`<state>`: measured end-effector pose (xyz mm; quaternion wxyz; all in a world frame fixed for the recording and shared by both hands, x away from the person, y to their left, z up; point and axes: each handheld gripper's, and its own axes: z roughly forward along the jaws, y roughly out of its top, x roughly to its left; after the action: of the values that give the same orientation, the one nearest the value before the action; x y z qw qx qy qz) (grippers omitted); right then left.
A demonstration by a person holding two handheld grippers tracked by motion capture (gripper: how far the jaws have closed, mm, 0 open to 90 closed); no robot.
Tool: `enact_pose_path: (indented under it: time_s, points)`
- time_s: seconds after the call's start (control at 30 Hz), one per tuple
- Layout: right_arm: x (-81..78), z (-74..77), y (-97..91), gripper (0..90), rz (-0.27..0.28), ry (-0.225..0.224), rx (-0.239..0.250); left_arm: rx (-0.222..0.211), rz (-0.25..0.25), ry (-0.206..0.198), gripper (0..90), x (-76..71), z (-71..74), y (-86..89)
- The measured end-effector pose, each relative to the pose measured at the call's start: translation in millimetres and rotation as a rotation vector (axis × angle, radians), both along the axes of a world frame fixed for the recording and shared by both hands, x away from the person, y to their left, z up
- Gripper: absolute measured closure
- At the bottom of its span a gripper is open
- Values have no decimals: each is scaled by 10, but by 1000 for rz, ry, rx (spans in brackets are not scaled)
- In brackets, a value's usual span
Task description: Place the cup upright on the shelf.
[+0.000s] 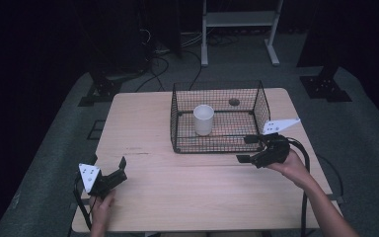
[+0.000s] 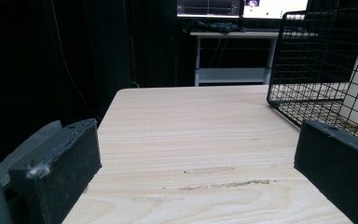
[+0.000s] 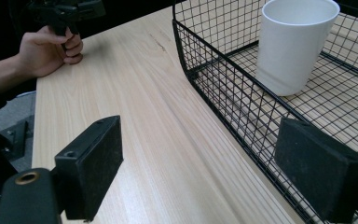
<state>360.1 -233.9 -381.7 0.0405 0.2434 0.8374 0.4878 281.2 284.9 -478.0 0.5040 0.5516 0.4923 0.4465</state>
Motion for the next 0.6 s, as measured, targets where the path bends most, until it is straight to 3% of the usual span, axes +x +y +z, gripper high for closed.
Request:
enact_pose_path:
  time_s: [0.6]
  points:
    - [-175, -207, -179, 143, -43, 10, 15, 3, -1, -1, 0, 0, 0, -4]
